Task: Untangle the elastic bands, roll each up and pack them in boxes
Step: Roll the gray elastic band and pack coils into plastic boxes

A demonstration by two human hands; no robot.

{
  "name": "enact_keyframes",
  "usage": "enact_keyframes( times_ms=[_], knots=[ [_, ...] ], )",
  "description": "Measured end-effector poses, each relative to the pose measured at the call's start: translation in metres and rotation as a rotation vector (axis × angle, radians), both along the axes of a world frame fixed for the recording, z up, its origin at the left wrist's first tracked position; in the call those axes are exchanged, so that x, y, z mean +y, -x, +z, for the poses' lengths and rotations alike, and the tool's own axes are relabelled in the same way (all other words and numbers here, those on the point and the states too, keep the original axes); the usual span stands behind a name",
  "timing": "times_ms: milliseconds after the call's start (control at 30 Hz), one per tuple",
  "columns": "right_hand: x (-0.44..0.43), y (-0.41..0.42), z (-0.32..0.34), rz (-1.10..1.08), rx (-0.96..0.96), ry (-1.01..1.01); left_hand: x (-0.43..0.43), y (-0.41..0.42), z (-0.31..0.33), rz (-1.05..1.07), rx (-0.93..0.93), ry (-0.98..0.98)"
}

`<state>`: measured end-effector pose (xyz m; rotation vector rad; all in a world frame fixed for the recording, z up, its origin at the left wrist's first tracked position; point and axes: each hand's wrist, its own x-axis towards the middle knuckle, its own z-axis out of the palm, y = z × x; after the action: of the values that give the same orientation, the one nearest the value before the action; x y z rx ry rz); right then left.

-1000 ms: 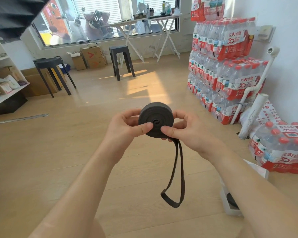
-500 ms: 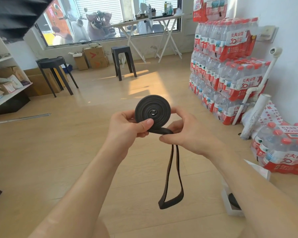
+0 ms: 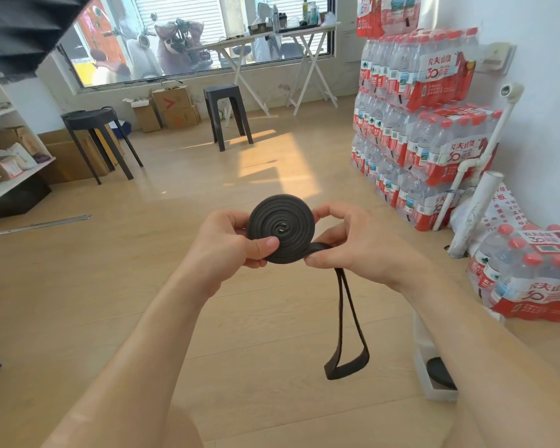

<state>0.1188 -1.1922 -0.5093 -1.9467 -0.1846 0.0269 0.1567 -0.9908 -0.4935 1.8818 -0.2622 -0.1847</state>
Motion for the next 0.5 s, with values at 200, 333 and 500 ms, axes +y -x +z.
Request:
enact_keyframes(
  times_ms=[200, 333, 500],
  knots=[
    [0.001, -0.001, -0.003, 0.080, 0.073, 0.004, -0.002, -0.001, -0.003, 0.034, -0.070, -0.177],
    [0.007, -0.002, -0.007, 0.036, 0.062, -0.053, -0.004, -0.001, -0.003, 0.046, -0.118, -0.267],
    [0.010, -0.003, -0.010, -0.056, 0.053, -0.156, -0.001, 0.002, -0.009, 0.030, -0.066, -0.058]
  ],
)
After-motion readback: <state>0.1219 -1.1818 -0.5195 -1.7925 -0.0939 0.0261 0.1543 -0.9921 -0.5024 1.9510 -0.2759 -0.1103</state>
